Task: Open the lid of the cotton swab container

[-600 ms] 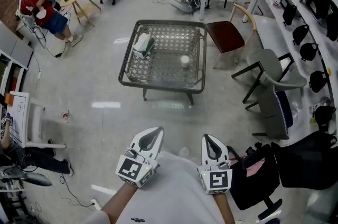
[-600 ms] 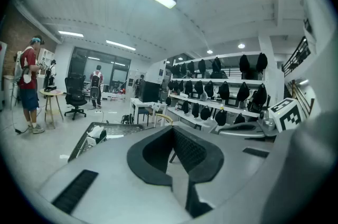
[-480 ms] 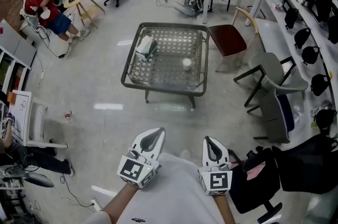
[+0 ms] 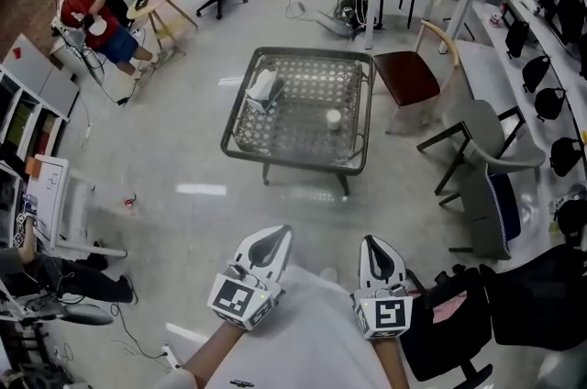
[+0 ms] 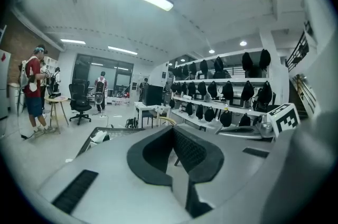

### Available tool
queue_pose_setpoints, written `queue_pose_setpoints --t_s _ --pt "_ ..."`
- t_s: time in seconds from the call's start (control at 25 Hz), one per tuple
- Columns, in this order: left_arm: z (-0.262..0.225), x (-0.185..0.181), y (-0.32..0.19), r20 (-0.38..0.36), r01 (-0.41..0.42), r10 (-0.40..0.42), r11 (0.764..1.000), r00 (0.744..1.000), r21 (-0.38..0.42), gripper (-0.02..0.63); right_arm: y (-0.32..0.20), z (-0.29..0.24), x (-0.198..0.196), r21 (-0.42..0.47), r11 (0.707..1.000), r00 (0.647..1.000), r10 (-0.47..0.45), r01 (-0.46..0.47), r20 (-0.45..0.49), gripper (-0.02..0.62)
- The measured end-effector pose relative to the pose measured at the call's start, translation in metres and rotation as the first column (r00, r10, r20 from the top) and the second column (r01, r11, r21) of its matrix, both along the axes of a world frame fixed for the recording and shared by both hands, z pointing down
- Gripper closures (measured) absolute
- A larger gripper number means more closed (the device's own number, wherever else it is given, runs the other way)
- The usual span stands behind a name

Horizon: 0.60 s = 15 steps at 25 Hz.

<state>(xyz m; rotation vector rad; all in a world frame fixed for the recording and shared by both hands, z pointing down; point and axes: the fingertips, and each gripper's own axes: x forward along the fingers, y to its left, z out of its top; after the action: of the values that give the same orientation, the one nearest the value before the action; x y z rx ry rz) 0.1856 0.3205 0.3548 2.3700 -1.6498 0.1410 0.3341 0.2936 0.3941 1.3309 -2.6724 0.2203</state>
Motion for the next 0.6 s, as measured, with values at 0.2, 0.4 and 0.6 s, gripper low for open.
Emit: queue_pose_setpoints --t_s 0.2,0.4,0.6 --pt "0.005 0.002 -0.012 0.001 -0.010 0.010 1.000 1.000 -0.019 0.603 -0.011 0.004 0.003 -0.023 1.000 1.000 0.012 -0.012 0.003 0.594" --pt "0.016 -0.006 -0.038 -0.005 -0.039 0.039 0.999 0.999 -0.033 0.603 -0.033 0.014 -0.005 -0.041 0.999 0.999 0.033 -0.034 -0.015 0.594" --pt "0.016 -0.031 -0.072 -0.008 -0.069 0.068 0.997 0.998 -0.028 0.603 -0.066 0.016 -0.027 -0.039 0.998 0.998 0.051 -0.052 -0.027 0.594"
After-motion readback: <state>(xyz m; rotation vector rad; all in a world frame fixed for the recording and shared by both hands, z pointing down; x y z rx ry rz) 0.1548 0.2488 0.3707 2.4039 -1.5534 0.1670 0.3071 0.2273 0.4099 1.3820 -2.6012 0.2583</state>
